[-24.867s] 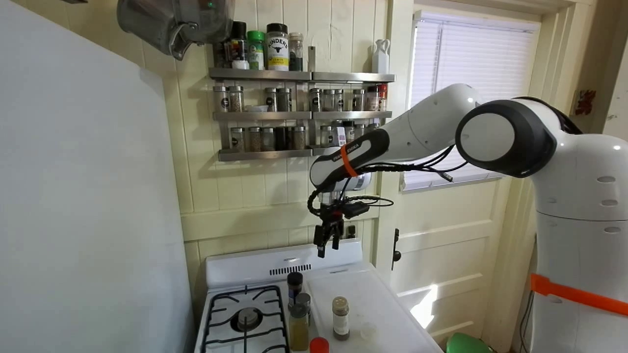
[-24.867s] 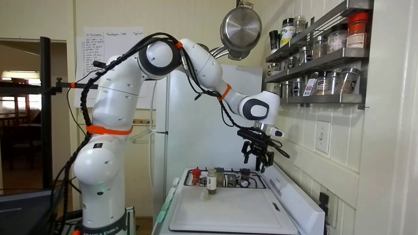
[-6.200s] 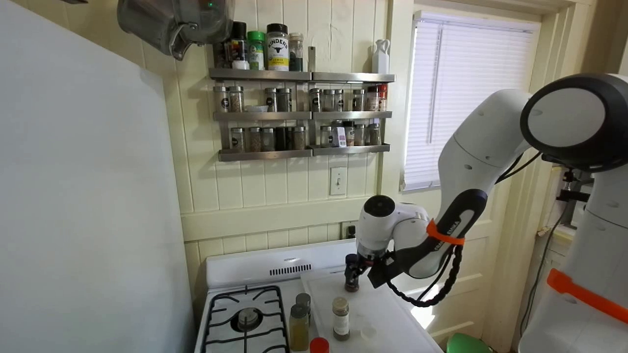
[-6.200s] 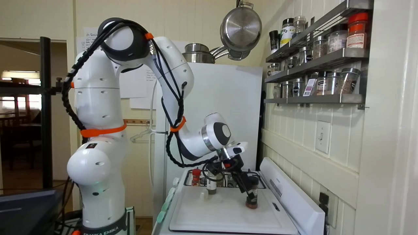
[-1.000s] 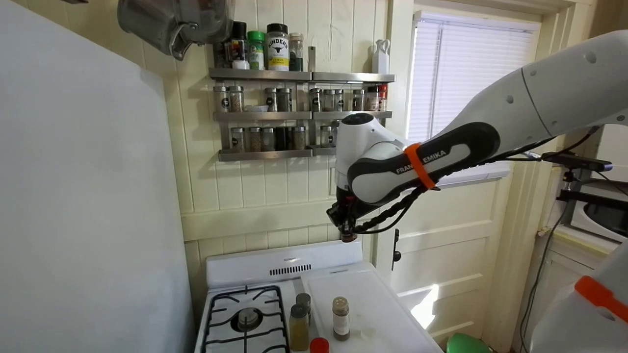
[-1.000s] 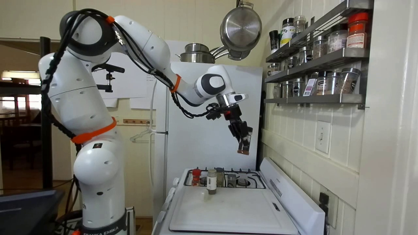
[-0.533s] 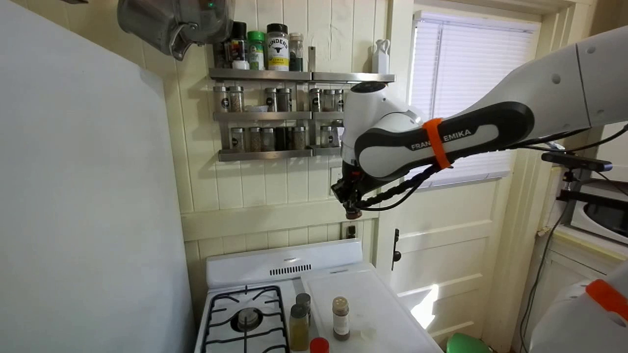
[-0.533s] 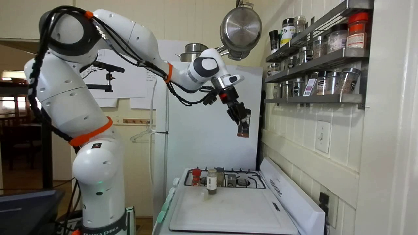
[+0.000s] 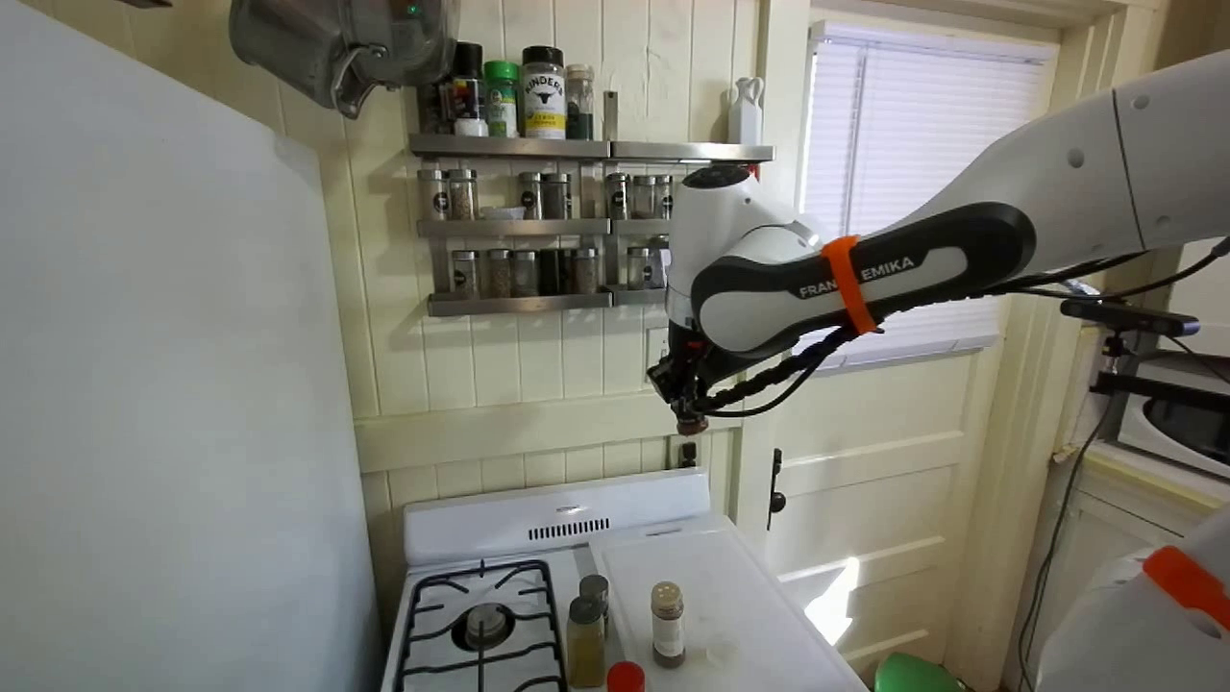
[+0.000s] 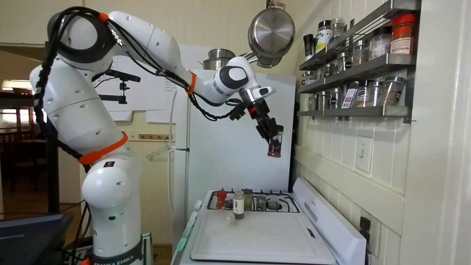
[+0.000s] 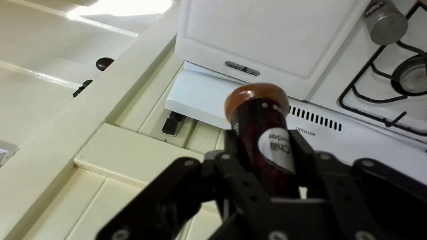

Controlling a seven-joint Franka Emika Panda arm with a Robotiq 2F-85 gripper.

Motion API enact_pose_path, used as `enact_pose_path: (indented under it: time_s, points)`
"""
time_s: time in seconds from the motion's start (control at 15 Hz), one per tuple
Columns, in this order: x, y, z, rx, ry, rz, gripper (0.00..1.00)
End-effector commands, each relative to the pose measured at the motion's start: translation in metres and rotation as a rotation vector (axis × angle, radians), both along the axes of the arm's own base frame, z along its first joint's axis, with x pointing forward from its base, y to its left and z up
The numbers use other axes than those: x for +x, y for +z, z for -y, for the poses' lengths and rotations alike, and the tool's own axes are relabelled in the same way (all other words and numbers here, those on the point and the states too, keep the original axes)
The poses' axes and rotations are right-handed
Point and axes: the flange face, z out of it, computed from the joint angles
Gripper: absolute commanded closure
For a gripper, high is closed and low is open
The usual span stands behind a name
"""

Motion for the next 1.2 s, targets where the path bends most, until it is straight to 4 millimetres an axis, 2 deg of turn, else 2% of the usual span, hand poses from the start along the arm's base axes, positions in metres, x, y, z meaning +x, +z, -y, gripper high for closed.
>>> enact_pose_path:
  time_s: [0.0, 0.53, 0.87, 1.13]
  points:
    - [-0.001, 0.007, -0.001, -0.026, 0.020, -0.016, 0.84]
    - [-0.013, 0.037, -0.008, -0.092, 0.027, 0.005, 0.84]
    - [-0.023, 0.072, -0.011, -0.139, 0.027, 0.096, 0.84]
    - [-0.026, 0.097, 0.001, -0.145, 0.014, 0.174, 0.84]
